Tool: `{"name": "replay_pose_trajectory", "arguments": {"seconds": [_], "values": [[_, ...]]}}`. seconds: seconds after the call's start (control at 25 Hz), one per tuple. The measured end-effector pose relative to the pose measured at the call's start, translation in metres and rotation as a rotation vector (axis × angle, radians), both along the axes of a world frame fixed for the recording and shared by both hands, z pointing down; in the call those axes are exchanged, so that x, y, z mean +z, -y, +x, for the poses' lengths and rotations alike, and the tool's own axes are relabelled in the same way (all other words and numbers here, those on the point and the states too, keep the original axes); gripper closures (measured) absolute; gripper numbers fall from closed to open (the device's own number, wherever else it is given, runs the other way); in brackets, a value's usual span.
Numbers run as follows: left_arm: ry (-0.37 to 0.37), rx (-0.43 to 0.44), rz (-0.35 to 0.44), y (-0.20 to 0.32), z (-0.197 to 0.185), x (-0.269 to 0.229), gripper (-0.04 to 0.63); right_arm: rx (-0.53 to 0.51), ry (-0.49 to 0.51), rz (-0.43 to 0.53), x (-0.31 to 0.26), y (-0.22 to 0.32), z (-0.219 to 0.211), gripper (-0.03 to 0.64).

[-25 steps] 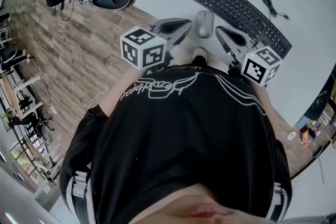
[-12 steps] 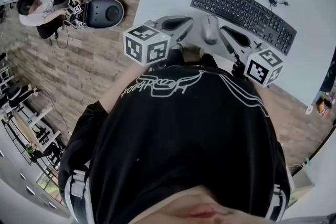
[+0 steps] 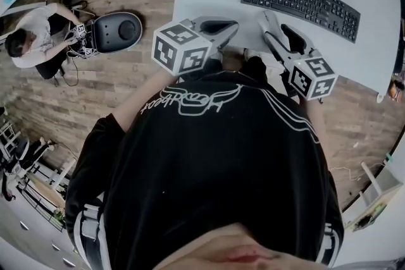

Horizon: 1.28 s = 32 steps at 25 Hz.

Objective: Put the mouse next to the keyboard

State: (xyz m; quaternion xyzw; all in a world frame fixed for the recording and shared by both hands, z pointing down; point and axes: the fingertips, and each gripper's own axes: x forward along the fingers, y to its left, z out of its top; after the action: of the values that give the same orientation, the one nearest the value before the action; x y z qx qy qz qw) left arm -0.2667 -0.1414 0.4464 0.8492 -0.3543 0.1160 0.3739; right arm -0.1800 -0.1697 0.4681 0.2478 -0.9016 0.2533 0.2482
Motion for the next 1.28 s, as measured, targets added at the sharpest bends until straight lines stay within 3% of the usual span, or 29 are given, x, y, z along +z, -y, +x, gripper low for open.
{"name": "replay_pose_trajectory", "arguments": {"seconds": [0.24,0.4,0.96,1.28], "values": [[-0.016,0.063,-0.003,-0.007,-0.011,0.003,0.589,0.082,-0.251,0.100,0.026,0.009,-0.001,0.368],[-0.016,0.085,-0.003,-0.010,-0.017,0.003,0.589,0.097,-0.376,0.063,0.050,0.007,-0.005,0.364],[-0.045,0.066,-0.020,-0.012,-0.036,0.012,0.589,0.076,-0.529,0.054,0.072,0.013,-0.006,0.364],[-0.066,0.032,-0.026,-0.009,-0.042,0.013,0.589,0.032,-0.542,-0.112,0.080,0.018,-0.003,0.364]]}}
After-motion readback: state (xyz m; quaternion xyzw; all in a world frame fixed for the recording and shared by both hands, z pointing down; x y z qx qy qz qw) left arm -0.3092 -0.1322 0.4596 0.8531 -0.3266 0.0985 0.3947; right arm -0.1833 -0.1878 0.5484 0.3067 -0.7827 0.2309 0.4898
